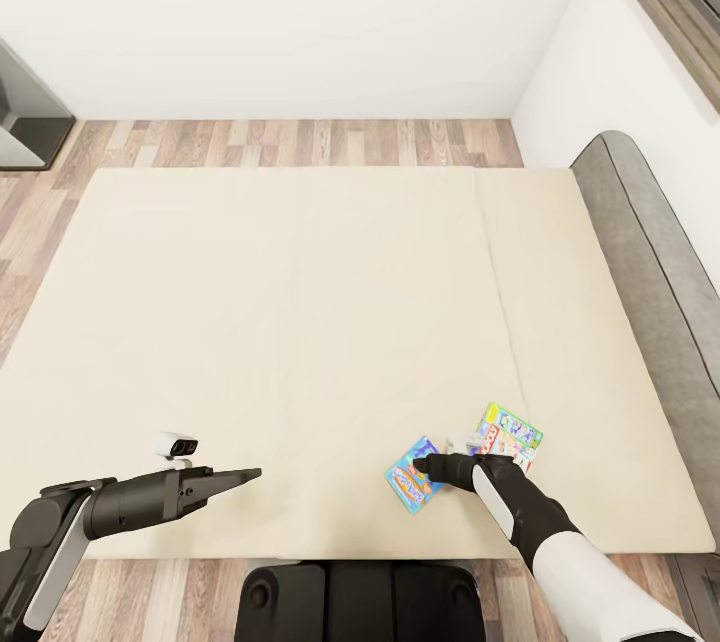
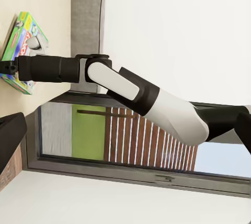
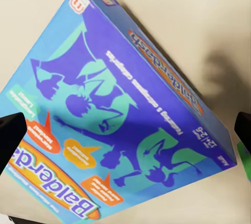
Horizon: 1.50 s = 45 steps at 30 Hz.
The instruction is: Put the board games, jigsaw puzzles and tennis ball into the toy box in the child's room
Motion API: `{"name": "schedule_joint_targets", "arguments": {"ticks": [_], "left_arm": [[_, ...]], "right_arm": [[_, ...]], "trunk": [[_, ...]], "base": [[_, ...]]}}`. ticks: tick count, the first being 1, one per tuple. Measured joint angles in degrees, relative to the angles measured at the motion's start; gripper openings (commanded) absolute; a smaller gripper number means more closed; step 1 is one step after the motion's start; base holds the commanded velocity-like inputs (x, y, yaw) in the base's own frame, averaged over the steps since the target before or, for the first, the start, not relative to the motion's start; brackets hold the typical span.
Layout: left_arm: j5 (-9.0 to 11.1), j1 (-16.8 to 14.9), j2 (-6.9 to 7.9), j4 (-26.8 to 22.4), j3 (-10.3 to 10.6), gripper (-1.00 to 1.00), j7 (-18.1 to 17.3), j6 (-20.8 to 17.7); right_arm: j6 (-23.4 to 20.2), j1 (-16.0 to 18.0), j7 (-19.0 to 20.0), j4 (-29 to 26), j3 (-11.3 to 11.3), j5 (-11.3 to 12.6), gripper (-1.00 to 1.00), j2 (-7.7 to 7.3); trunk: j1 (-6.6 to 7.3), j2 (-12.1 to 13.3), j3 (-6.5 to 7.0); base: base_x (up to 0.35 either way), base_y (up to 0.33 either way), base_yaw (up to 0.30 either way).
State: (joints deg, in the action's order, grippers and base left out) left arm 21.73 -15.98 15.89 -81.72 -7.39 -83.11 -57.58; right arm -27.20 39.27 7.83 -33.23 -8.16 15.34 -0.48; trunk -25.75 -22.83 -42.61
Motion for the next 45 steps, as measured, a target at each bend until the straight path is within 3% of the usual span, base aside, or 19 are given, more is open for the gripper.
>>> {"name": "schedule_joint_targets", "arguments": {"ticks": [45], "left_arm": [[0.03,0.00,0.00,0.01,0.00,1.00,0.00,0.00]], "right_arm": [[0.04,0.00,-0.01,0.00,-0.11,-0.01,1.00,0.06]], "trunk": [[0.00,0.00,-0.01]], "base": [[0.000,0.009,0.000]]}}
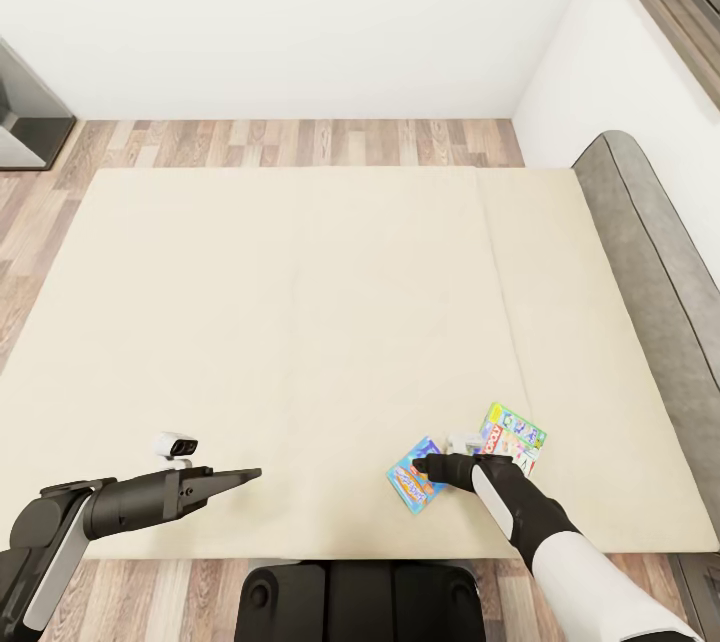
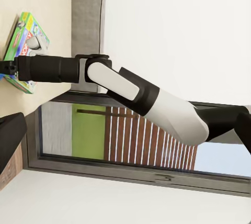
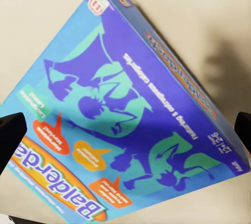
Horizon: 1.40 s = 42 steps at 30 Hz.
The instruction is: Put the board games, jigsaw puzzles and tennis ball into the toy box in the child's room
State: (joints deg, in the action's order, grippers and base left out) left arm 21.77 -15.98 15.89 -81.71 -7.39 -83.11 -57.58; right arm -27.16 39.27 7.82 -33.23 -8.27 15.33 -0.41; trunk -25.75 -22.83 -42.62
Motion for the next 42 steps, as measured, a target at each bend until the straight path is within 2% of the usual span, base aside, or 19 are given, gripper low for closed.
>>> {"name": "schedule_joint_targets", "arguments": {"ticks": [42], "left_arm": [[-0.05,0.00,0.00,0.00,-0.01,1.00,0.00,-0.09]], "right_arm": [[0.01,0.00,-0.03,0.00,-0.08,0.07,1.00,0.18]], "trunk": [[0.00,0.00,0.00]], "base": [[0.000,0.025,0.000]]}}
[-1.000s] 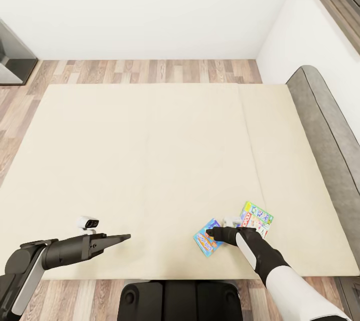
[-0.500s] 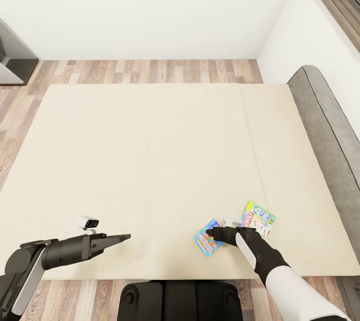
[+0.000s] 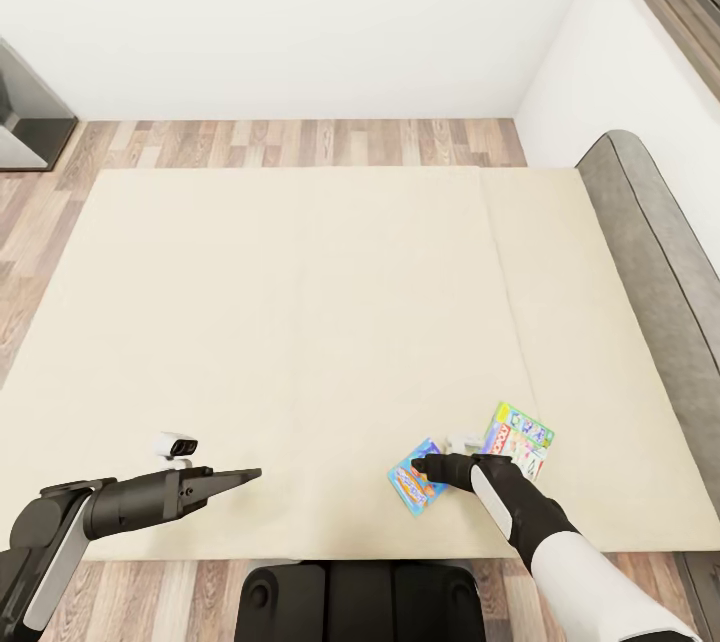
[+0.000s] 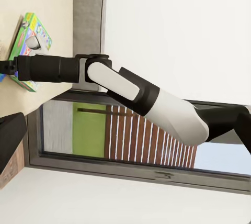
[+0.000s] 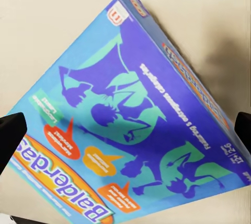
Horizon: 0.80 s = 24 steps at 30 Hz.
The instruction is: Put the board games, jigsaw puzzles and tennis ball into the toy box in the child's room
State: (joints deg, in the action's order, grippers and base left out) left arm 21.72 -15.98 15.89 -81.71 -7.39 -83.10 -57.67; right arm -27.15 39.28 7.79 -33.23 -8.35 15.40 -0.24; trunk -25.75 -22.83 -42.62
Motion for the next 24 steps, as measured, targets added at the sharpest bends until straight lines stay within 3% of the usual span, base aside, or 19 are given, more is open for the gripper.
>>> {"name": "schedule_joint_targets", "arguments": {"ticks": [24], "left_arm": [[0.00,0.00,0.00,0.02,0.00,1.00,0.00,0.00]], "right_arm": [[0.00,0.00,0.00,0.00,0.00,0.01,1.00,0.01]], "trunk": [[0.00,0.00,0.00]], "base": [[0.000,0.011,0.000]]}}
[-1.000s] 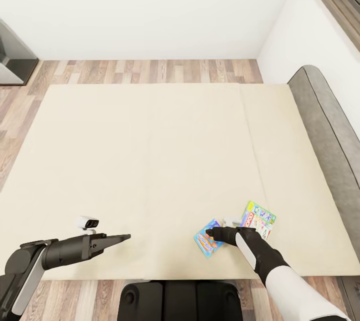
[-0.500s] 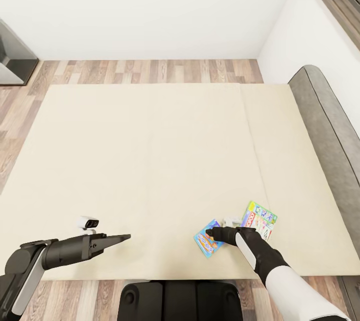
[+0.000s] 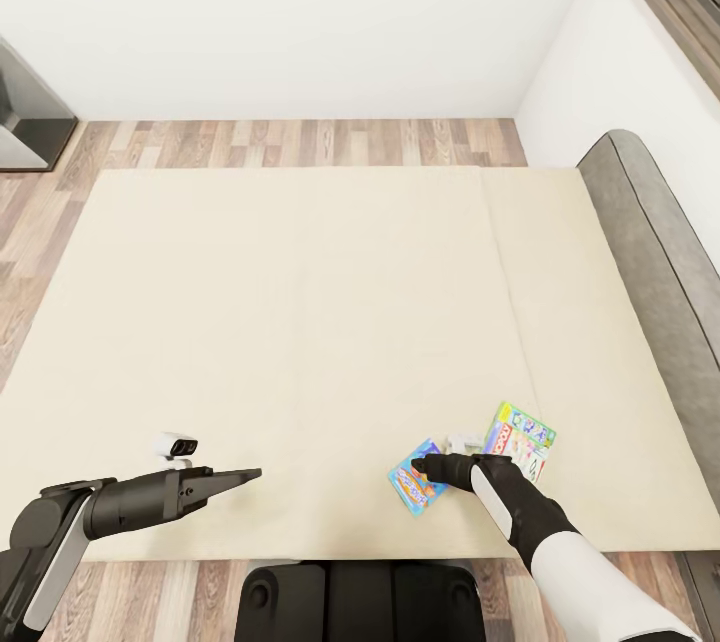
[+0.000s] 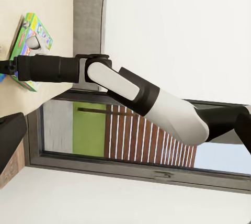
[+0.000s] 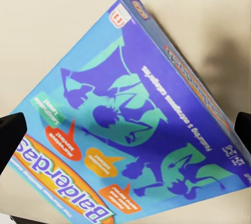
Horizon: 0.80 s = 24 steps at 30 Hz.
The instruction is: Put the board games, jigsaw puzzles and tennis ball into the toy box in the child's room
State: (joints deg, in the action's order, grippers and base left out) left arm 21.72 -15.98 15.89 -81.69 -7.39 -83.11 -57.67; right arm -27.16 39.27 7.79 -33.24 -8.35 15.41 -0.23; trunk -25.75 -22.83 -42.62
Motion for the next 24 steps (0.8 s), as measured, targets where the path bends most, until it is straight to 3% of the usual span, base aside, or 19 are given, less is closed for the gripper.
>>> {"name": "schedule_joint_targets", "arguments": {"ticks": [24], "left_arm": [[0.00,0.00,0.00,0.02,0.00,1.00,0.00,0.00]], "right_arm": [[0.00,0.00,-0.01,0.00,-0.02,0.02,1.00,0.04]], "trunk": [[0.00,0.00,0.00]], "base": [[0.000,0.022,0.000]]}}
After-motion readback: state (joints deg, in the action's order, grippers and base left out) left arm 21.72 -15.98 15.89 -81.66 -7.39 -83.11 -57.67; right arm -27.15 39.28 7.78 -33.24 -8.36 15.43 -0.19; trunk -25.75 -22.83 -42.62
